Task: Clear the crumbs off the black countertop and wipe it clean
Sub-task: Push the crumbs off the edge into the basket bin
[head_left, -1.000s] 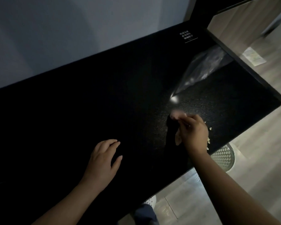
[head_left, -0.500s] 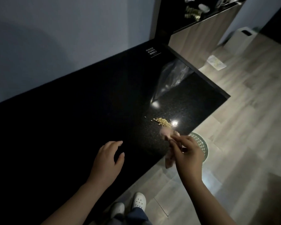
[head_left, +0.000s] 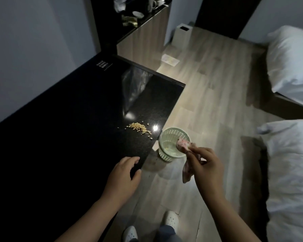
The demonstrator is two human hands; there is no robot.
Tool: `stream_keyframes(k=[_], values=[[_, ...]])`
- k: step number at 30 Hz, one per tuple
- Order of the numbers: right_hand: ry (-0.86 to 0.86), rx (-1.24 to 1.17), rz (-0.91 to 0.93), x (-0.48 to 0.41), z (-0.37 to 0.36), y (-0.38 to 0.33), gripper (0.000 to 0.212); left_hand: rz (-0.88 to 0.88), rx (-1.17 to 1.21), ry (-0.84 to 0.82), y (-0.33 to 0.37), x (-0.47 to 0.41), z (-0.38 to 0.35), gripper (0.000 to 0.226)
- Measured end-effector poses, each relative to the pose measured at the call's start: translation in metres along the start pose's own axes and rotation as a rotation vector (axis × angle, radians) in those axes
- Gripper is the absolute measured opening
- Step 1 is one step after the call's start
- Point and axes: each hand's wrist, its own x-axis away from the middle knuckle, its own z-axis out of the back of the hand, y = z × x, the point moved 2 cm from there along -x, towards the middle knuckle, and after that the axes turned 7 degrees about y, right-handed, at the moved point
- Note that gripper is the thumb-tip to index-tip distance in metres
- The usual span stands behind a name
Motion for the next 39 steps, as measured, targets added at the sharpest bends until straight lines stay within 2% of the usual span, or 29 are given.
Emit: stream_keyframes(k=[8,10,14,16,20,24,28,33,39], values=[[0.086,0.135,-0.008,-0.010,0.041,0.016,0.019,-0.037,0.069,-0.098,0.027,-0.013,-0.035,0.037],[0.078,0.142,-0.015,-0.020,0.046,0.027,0.020,-0.031,0.079,-0.118,0.033,-0.018,-0.046,0.036],[0.053,0.150,-0.032,-0.046,0.050,0.048,0.036,0.005,0.070,-0.130,0.043,-0.036,-0.071,0.035],[0.037,0.141,-0.049,-0.067,0.054,0.063,0.034,0.029,0.056,-0.131,0.051,-0.047,-0.087,0.035],[-0.066,0.120,-0.079,-0.125,0.063,0.098,0.016,0.103,0.039,-0.089,0.071,-0.076,-0.128,0.032],[-0.150,0.147,0.008,-0.196,0.071,0.136,0.026,0.236,0.025,-0.050,0.096,-0.100,-0.184,0.030],[-0.276,0.174,0.018,-0.259,0.067,0.183,0.018,0.348,-0.007,-0.062,0.106,-0.120,-0.244,0.033],[-0.397,0.197,-0.034,-0.307,0.049,0.250,0.010,0.421,-0.057,-0.042,0.092,-0.151,-0.304,0.032],[-0.430,0.265,-0.002,-0.336,0.017,0.338,0.011,0.461,-0.154,-0.108,0.038,-0.187,-0.387,0.036]])
